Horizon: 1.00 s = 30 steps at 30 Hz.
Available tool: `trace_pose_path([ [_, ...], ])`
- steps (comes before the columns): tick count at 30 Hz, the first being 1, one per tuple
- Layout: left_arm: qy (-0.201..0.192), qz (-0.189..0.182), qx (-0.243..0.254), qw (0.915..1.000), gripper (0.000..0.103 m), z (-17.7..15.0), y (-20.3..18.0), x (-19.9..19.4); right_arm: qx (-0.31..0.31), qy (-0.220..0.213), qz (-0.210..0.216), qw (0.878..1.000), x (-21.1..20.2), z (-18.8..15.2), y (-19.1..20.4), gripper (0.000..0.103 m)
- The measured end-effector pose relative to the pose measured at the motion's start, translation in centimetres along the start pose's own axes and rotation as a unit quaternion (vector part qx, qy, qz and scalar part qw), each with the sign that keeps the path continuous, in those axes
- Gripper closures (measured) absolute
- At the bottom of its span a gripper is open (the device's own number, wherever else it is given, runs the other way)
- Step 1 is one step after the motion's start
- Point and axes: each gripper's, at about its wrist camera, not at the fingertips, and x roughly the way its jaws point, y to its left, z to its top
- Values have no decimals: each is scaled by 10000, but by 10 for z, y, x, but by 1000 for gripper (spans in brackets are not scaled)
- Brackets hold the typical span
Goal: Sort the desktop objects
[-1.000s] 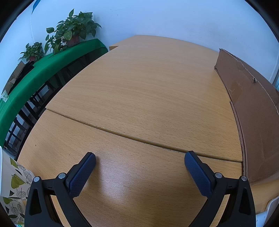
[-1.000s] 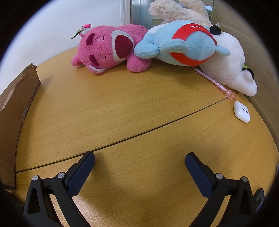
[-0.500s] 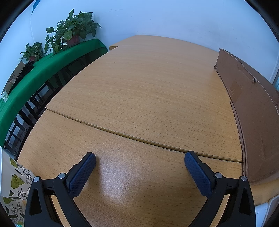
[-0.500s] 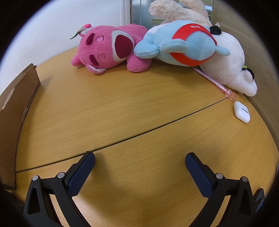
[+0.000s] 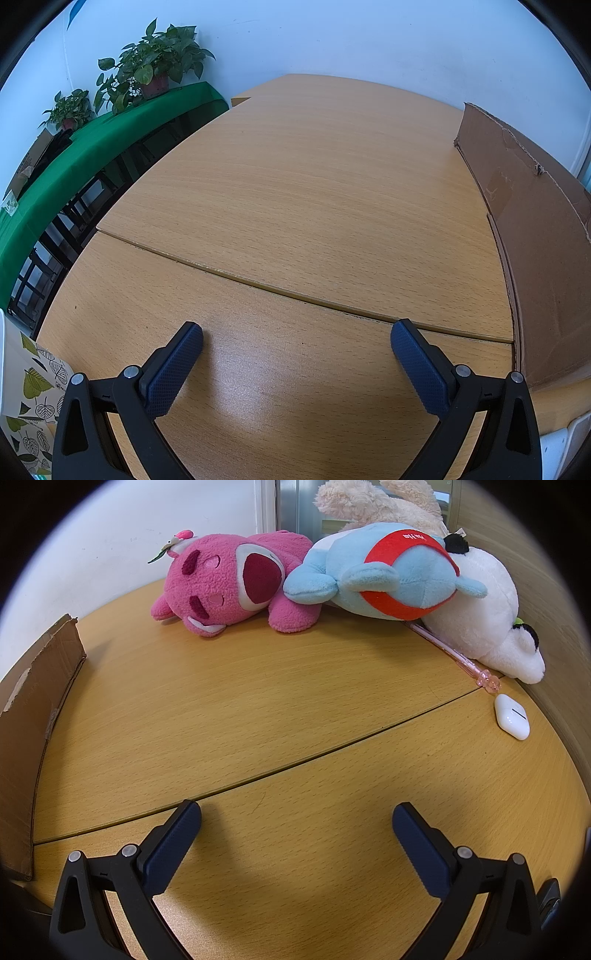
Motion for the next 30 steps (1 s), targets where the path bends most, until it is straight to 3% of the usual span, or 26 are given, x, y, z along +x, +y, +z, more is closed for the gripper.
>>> trace_pose_path([
  [10, 2, 8, -16, 10000, 0, 0, 0, 0, -10, 0, 3, 10000, -2, 0, 1, 0],
  [13, 118, -43, 54, 9999, 0, -2, -2, -3, -205, 115, 172, 9996, -8, -7, 2, 0],
  [16, -12, -330, 84, 9994, 1, -19, -1, -27, -416, 318, 317, 9981, -30, -30, 4, 0],
  [18, -266, -778, 38, 9966, 1, -34, 4, -60, -638, 392, 493, 9960, -56, -58, 3, 0],
  [20, -472, -1041, 18, 9934, 1, -45, 7, -95, -946, 172, 540, 9939, -89, -84, 3, 0],
  [24, -1106, -1572, 204, 9811, 1, -73, -4, -182, -1940, -637, 856, 9752, -176, -135, 28, 0],
  [27, -979, -2279, 568, 9671, 1, -91, -32, -216, -2254, -785, 1870, 9529, -218, -162, 62, 0],
  [30, -631, -3089, 849, 9452, 0, -107, -67, -219, -2581, -632, 3012, 9158, -242, -181, 120, 0],
])
